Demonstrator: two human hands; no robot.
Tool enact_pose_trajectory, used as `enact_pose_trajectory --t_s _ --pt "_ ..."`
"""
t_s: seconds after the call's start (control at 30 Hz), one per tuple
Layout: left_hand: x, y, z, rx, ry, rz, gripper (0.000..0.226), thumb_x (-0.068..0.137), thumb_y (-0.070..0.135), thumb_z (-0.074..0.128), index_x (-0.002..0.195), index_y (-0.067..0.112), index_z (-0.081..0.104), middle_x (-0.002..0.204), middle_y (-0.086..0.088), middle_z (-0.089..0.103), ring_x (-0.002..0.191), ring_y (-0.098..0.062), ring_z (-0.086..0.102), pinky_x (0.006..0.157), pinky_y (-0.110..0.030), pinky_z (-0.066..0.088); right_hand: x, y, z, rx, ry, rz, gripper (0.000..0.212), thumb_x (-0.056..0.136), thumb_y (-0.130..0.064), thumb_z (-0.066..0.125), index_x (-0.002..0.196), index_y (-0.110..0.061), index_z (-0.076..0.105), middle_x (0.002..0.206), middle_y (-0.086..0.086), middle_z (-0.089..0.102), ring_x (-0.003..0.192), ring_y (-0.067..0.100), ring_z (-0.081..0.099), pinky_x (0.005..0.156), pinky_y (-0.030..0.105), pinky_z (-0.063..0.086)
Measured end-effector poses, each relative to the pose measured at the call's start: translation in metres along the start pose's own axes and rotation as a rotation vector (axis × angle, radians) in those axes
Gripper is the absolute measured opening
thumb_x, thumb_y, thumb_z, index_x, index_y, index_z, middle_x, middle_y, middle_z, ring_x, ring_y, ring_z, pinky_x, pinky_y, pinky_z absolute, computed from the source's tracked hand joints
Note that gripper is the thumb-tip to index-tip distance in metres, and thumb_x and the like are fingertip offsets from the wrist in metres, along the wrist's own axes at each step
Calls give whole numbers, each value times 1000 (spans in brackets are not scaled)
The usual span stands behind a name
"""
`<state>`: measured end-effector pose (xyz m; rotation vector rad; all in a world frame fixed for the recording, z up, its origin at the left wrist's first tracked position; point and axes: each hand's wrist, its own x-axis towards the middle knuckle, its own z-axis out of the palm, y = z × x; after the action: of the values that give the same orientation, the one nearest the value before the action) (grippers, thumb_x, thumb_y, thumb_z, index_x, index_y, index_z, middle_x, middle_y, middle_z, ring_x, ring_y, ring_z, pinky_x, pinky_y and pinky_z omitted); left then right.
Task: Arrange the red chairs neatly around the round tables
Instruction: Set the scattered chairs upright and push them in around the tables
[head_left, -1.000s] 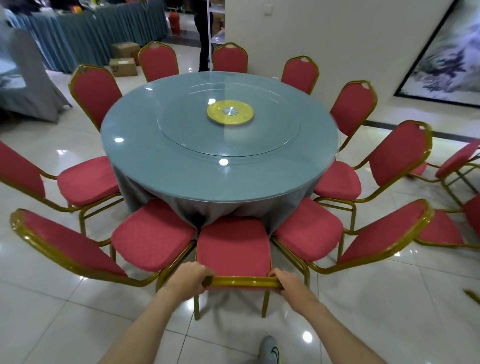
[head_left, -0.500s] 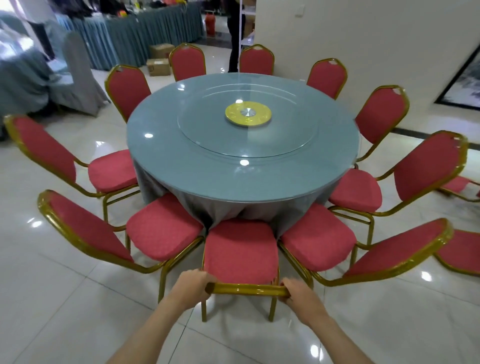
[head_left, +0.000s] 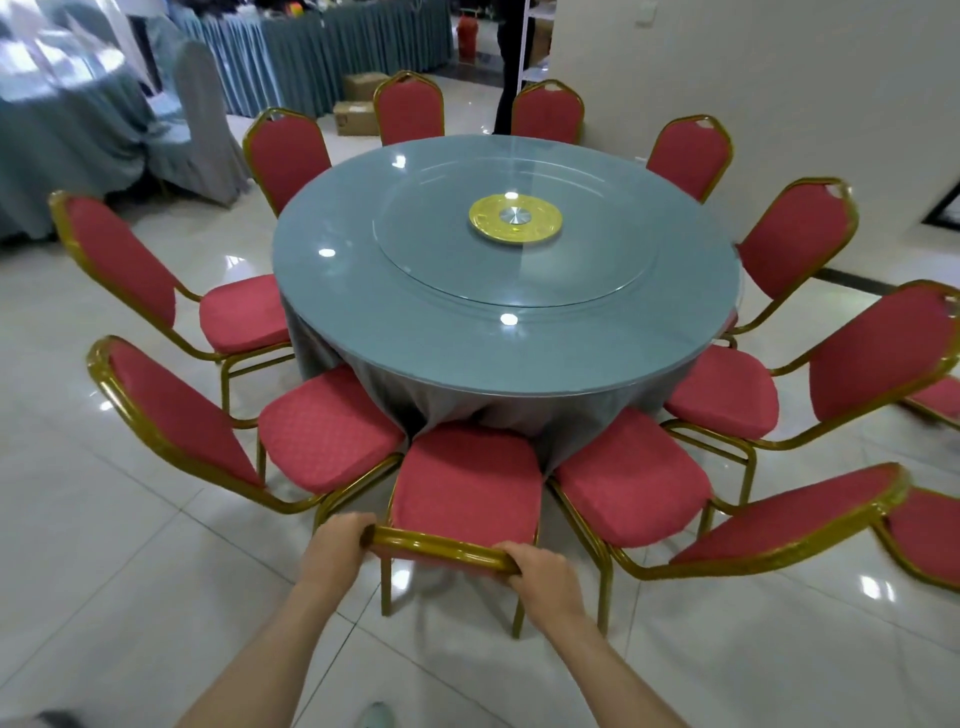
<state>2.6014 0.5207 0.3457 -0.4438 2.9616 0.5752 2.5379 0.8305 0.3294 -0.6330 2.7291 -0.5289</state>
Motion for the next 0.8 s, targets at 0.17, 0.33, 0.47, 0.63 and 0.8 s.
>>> enact_pose_trajectory --t_s 0.17,0.33,0.47,0.63,0.8 --pt "4 -4 -10 -41 -86 44 26 89 17 75 76 36 64 72 15 61 72 3 60 67 -11 45 -2 -2 2 125 -49 6 28 94 -44 61 122 -42 64 110 -16 68 104 11 64 87 33 51" --pt "2 -26 -24 -188 -278 160 25 91 20 74 102 42 67 95 21 66 94 3 63 82 -16 52 13 -16 -11 239 -248 20 52 73 -74 64 116 -45 63 108 -24 64 100 0 61 90 30 52" --pt "10 -53 -43 -310 -324 192 27 91 20 75 113 34 73 105 18 70 101 3 63 88 -15 51 35 -59 -23 294 -317 -59 66 68 -84 71 117 -41 67 112 -26 66 105 -4 61 94 25 53" --pt "23 -104 -86 -395 -246 129 18 94 29 72 110 37 71 106 22 68 99 9 61 86 -17 52 69 -145 -25 461 -256 -55 42 83 -72 69 105 -37 75 101 -22 75 96 -4 69 86 17 54" --pt "44 -175 -131 -449 -135 93 19 96 18 69 106 33 73 101 22 71 97 6 66 92 -26 58 122 -230 -7 504 -141 -67 12 94 -41 68 101 -34 76 96 -19 76 92 -3 69 82 17 53"
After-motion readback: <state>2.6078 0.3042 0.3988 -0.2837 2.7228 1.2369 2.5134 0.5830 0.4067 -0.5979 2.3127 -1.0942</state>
